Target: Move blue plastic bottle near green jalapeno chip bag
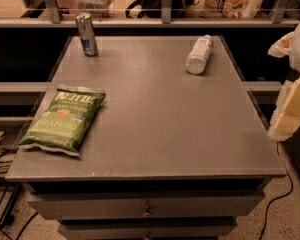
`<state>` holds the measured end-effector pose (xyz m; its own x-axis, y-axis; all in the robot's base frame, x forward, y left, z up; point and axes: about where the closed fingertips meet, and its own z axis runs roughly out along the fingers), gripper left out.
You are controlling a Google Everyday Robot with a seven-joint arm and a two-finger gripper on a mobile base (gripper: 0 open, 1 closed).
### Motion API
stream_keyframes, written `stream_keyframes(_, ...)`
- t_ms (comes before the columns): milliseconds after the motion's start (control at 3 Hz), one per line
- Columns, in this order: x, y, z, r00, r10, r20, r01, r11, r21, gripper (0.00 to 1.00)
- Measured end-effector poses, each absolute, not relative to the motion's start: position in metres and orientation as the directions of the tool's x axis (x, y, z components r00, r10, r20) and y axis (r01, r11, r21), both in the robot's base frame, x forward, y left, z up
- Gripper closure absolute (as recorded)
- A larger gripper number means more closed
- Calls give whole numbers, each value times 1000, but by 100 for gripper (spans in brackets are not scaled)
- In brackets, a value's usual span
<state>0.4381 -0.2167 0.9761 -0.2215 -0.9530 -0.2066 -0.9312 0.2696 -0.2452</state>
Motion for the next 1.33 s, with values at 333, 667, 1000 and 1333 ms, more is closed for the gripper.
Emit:
stream_keyframes(333,439,-217,977,-223,-952,-212,-929,273,-248,0)
stream_keyframes(667,453,-219,976,-248,-928,-279,-918,317,-239,0)
stream_keyframes(1000,481,-219,968,-302,-878,-370,-890,399,-220,0)
stream_keyframes(1333,515,-219,957,-350,-826,-441,-860,470,-198,0)
